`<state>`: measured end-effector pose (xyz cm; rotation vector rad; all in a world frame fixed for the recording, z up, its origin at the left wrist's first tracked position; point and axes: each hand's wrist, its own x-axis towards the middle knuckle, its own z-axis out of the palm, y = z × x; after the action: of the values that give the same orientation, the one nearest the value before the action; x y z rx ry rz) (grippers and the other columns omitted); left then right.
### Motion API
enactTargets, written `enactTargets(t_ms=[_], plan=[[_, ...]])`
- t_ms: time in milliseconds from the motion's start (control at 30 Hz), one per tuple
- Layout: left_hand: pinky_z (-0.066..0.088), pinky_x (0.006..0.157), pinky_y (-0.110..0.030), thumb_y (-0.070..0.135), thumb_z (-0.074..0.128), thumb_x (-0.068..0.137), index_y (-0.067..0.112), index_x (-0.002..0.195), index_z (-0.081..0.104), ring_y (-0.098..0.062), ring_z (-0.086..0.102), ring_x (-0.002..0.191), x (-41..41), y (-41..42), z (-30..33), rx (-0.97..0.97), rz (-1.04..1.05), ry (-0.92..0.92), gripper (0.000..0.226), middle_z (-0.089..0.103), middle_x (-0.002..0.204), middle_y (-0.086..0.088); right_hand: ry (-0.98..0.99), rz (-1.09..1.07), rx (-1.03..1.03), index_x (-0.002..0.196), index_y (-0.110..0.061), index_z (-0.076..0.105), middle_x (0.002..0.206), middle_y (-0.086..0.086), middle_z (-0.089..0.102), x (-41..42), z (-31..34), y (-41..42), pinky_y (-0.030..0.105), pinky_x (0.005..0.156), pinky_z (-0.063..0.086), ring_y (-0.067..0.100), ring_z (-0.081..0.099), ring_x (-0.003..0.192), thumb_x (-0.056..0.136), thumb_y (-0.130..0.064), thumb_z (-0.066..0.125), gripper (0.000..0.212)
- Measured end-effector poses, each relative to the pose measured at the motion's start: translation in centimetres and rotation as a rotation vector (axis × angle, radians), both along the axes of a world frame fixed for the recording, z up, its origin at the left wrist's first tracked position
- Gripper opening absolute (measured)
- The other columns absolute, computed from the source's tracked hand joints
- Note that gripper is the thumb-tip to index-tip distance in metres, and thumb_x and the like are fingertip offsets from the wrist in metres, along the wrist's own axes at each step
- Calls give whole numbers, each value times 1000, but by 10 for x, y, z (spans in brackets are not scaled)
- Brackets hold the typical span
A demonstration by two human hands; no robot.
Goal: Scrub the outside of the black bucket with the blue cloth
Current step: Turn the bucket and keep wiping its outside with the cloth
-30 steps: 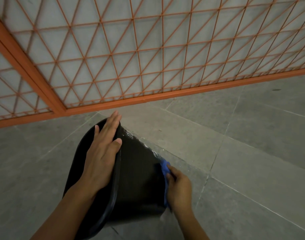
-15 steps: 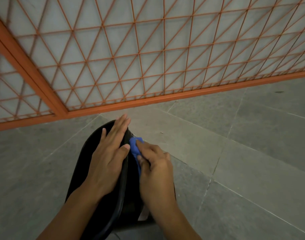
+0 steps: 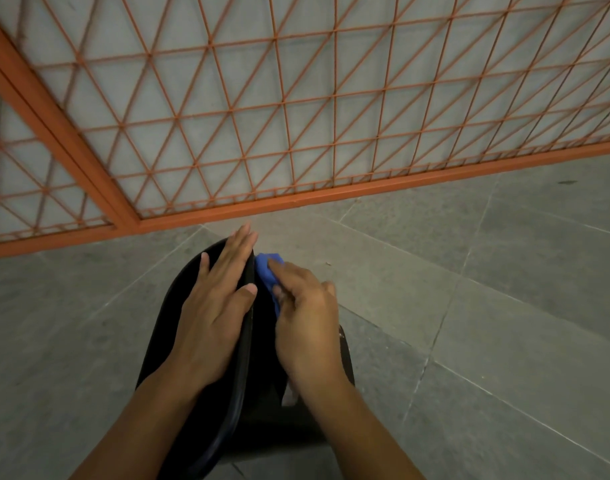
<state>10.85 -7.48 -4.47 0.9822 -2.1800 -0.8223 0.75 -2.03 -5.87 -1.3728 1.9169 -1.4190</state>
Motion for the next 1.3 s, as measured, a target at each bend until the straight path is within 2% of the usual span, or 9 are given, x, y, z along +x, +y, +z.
enactTargets(t_ms=[133, 267, 367, 500, 800, 933, 1033, 1133, 1300], plan=[[-2, 120, -28, 42, 29, 81, 30, 144, 21, 6, 14, 142, 2, 2, -2, 32, -19, 43, 64, 20, 155, 16, -16, -42, -36, 118, -25, 60, 123, -4, 60, 9, 0, 10, 4, 86, 28, 17, 48, 105, 89, -4, 52, 37], [-1, 121, -28, 42, 29, 76, 36, 141, 19, 10, 14, 141, 4, -2, 1, 47, 19, 40, 66, 20, 153, 20, -43, 26, 5, 110, -12, 65, 115, 6, 65, -2, 13, -23, 28, 97, 35, 21, 58, 103, 86, 3, 51, 32], [-1, 120, -26, 42, 28, 76, 34, 142, 19, 10, 14, 141, 4, -2, 0, 21, 24, 23, 67, 19, 153, 20, -44, 12, 6, 108, -14, 66, 113, 3, 66, -7, 5, -20, 24, 92, 32, 17, 58, 100, 87, 2, 50, 32], [-2, 120, -27, 40, 28, 77, 32, 143, 22, 10, 13, 141, 5, -1, -2, -1, 29, 25, 67, 19, 153, 19, -113, -34, 63, 110, -14, 65, 111, 3, 66, -9, -15, 5, 35, 94, 42, 22, 56, 102, 88, 1, 49, 32], [-2, 120, -26, 40, 29, 80, 29, 145, 24, 6, 14, 143, 6, -2, -3, -6, 23, 36, 65, 20, 155, 17, -133, -26, 157, 117, -20, 61, 118, -1, 63, -17, -21, -2, 33, 97, 41, 21, 52, 109, 92, -4, 45, 34], [-2, 119, -25, 42, 29, 82, 27, 144, 25, 3, 16, 143, 8, -4, -5, 1, 12, 44, 64, 22, 155, 13, -39, -16, -22, 112, -22, 64, 117, -2, 64, 6, -10, 11, 18, 92, 37, 19, 54, 105, 86, -1, 53, 35], [-2, 120, -27, 43, 30, 81, 27, 145, 24, 4, 16, 143, 9, -5, -5, 12, 17, 43, 66, 21, 155, 14, -90, 30, 27, 112, -14, 64, 116, 4, 65, -7, -2, -12, 31, 96, 41, 23, 56, 106, 87, 2, 50, 33], [-2, 120, -26, 40, 29, 79, 29, 144, 24, 5, 16, 143, 5, -2, -4, 7, 10, 43, 66, 21, 155, 15, -135, 7, 112, 116, -14, 62, 119, 3, 62, -14, -8, -4, 30, 100, 39, 21, 52, 113, 89, 1, 49, 34], [2, 121, -33, 41, 31, 80, 33, 141, 25, 5, 19, 142, 11, -5, -5, 49, 20, 89, 62, 25, 154, 14, 21, -1, -41, 113, -21, 63, 120, -1, 63, 15, -4, 8, 21, 92, 35, 19, 53, 108, 86, -5, 52, 33]])
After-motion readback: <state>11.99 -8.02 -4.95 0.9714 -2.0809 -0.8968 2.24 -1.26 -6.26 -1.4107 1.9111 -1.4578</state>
